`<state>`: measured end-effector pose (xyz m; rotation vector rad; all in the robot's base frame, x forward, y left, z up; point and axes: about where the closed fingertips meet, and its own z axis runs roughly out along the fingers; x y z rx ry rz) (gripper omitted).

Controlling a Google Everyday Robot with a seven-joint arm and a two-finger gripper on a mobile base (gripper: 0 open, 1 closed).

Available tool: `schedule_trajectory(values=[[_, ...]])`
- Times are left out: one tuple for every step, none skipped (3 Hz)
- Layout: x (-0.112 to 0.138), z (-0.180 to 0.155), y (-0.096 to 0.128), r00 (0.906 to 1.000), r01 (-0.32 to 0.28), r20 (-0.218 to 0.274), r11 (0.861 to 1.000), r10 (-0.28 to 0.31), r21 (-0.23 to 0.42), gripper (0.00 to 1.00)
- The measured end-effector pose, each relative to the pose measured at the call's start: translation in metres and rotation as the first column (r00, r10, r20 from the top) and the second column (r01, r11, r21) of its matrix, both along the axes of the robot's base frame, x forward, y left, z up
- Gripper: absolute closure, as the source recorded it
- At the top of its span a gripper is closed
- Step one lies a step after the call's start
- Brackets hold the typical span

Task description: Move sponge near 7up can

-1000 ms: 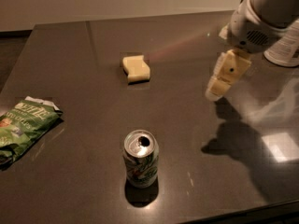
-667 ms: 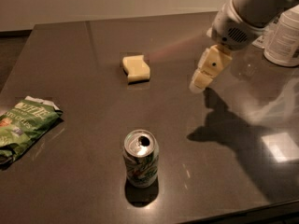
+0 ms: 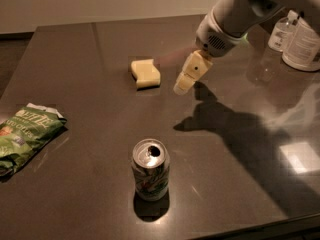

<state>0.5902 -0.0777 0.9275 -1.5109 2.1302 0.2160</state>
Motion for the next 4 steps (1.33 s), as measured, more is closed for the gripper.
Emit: schedule_trajectory(values=[[0.020, -0.016, 0.021, 0.9999, -0.011, -0.001, 1.000, 0.011, 0.009, 0.00], [0.036, -0.031, 0.038, 0.9997, -0.023, -0.010, 1.000, 0.024, 0.015, 0.00], [0.048, -0.045, 0.051, 0.9992, -0.030, -0.026, 0.999, 0.030, 0.018, 0.00], [0.057, -0.059, 0.061, 0.9988, -0.036, -0.032, 0.999, 0.037, 0.015, 0.00]])
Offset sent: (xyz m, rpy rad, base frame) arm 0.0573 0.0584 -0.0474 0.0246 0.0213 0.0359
